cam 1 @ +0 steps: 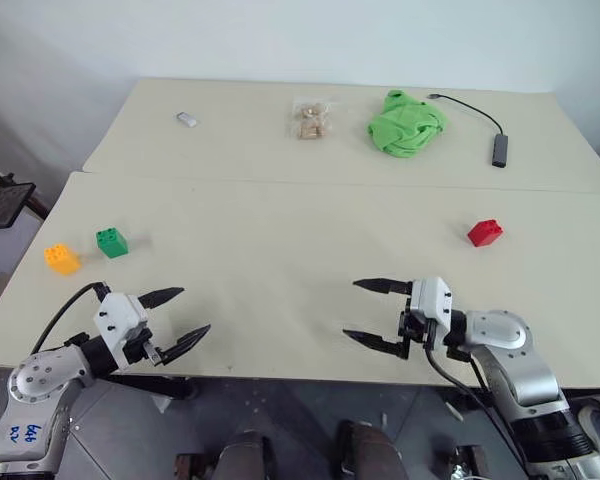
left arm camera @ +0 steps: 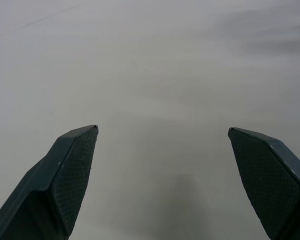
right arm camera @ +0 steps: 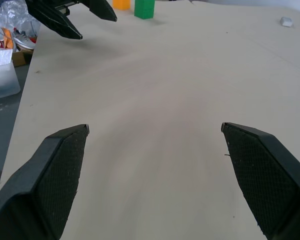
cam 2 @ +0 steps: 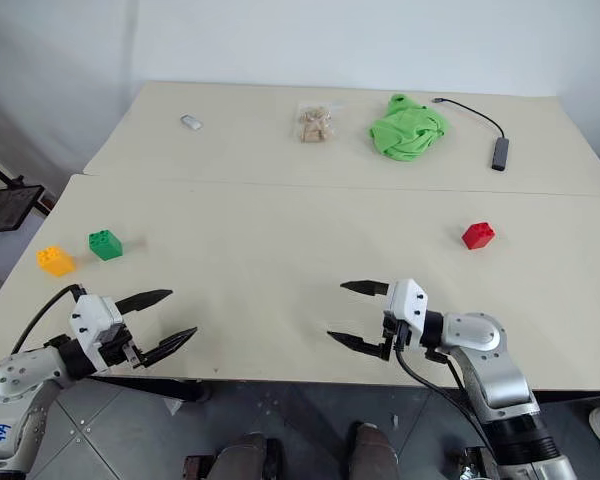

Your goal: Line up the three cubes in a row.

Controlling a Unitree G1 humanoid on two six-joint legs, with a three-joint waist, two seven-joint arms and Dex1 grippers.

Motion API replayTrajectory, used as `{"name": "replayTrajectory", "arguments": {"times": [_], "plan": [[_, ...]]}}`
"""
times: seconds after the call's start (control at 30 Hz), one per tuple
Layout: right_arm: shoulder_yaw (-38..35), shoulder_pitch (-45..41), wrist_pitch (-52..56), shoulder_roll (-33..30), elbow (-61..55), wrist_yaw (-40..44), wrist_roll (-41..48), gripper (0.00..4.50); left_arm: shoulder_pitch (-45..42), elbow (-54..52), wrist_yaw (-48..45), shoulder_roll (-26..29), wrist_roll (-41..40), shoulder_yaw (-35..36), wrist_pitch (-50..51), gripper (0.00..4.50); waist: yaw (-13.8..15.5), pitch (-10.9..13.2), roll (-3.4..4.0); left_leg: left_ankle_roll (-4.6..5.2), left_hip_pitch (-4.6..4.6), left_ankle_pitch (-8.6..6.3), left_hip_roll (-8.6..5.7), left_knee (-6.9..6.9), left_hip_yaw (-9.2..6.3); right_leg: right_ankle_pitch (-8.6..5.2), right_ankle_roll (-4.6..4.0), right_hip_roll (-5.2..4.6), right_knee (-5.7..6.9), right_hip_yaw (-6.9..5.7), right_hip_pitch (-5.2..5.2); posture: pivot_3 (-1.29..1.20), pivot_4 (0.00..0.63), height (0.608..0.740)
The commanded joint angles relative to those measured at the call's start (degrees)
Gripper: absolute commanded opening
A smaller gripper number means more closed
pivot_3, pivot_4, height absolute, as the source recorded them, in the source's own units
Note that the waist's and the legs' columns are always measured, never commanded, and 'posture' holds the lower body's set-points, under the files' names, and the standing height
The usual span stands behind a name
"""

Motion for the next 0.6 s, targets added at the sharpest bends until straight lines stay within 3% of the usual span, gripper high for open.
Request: {"name": "replayTrajectory", "arguments": {"times": [0.03,0.33,0.5,0.6], "plan": [[-2.1,-0.7,-3.5,0.9,0.4,-1.3,0.0,4.50,0.4,-0.5,1.4,0.2,0.4,1.9,0.4,4.43,0.0,0.0,0.00,0.00,0.00,0.00,0.00,0.00,0.01,0.00,0.00,0.00,0.00,0.00,-0.01,0.00,0.150,0.740],[-18.8,6.9,-0.2,3.6,-4.9,-20.7,3.8,4.50,-4.1,-6.0,-2.7,-1.8,-4.7,-3.1,3.5,4.43,0.7,0.0,0.01,0.00,-0.02,0.00,-0.02,0.00,-0.02,0.01,0.02,-0.02,0.07,0.01,-0.01,0.00,0.150,0.740],[-34.0,12.7,-0.8,2.5,2.6,-28.6,5.9,4.50,-17.1,-1.3,-1.1,-10.0,-2.3,-12.5,4.2,4.43,1.8,0.0,0.05,0.04,0.01,0.03,-0.09,0.05,0.08,0.02,0.04,-0.02,0.01,0.07,0.06,0.00,0.150,0.740],[-37.3,13.6,-1.1,2.6,7.2,-29.6,6.4,4.50,-22.1,2.6,-2.7,-12.5,-0.8,-16.1,4.1,4.43,1.4,0.0,0.03,0.11,0.07,0.05,-0.13,0.09,0.13,0.06,0.08,-0.02,-0.11,0.13,0.20,0.00,0.150,0.740]]}}
